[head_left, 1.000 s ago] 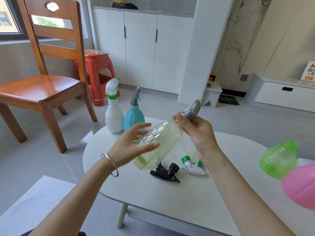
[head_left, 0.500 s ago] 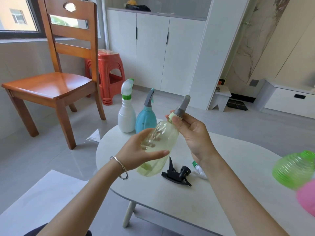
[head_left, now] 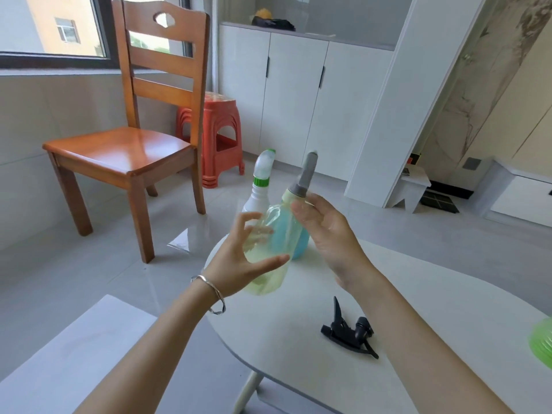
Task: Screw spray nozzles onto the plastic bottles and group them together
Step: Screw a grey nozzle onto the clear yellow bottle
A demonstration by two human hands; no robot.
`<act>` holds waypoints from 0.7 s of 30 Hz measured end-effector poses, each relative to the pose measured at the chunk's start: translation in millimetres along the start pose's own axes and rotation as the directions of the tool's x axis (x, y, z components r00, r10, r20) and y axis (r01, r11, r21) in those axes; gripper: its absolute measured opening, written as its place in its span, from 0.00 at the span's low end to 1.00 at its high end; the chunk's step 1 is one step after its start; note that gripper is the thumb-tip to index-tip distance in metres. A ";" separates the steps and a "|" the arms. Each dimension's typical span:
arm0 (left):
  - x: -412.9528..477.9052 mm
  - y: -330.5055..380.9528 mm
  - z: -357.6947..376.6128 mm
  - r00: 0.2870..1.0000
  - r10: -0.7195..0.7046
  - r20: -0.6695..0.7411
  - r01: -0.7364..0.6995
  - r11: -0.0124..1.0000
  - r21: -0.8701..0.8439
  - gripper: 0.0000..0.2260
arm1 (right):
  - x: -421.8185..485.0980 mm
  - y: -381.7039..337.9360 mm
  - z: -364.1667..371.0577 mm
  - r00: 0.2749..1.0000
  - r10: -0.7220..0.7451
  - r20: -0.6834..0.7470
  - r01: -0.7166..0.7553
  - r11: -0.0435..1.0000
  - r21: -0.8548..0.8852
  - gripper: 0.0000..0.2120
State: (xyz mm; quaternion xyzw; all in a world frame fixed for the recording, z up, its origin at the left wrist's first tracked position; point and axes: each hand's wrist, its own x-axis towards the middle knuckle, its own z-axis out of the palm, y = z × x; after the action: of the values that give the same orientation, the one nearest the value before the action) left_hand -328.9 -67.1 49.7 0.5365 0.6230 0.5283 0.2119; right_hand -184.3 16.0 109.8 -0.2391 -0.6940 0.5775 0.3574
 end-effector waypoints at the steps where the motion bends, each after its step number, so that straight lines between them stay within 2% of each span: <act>1: 3.1 -4.7 -6.5 1.000 -0.006 -0.007 0.006 1.000 -0.019 0.32 | 2.9 4.1 5.2 0.999 0.039 0.026 -0.038 0.999 -0.032 0.26; 3: 8.2 -15.1 -18.9 0.999 -0.019 -0.026 0.018 0.999 -0.051 0.29 | 8.1 18.1 15.5 0.991 0.127 0.052 -0.122 0.987 -0.101 0.30; 6: 14.4 -33.5 -31.3 0.996 -0.045 -0.072 0.044 0.999 -0.011 0.27 | 15.2 40.8 33.6 0.974 0.205 0.091 -0.189 0.968 -0.165 0.26; 10: 20.0 -57.8 -37.7 0.986 -0.110 -0.121 0.120 0.990 0.080 0.31 | 28.5 63.6 51.8 0.968 0.224 0.112 -0.208 0.968 -0.138 0.24; 14: 21.7 -75.9 -39.8 0.984 -0.102 -0.144 0.112 0.992 0.062 0.29 | 35.5 81.1 58.5 0.964 0.236 0.122 -0.225 0.969 -0.098 0.19; 21: 27.9 -93.5 -35.7 0.979 -0.128 -0.161 0.136 0.990 0.038 0.30 | 41.3 95.7 64.5 0.961 0.260 0.099 -0.254 0.965 -0.070 0.22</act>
State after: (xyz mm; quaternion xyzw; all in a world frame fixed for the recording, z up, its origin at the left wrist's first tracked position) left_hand -409.6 -45.1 -12.1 0.4553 0.6848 0.5386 0.1835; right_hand -267.9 27.1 20.8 -0.3057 -0.6914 0.6110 0.2349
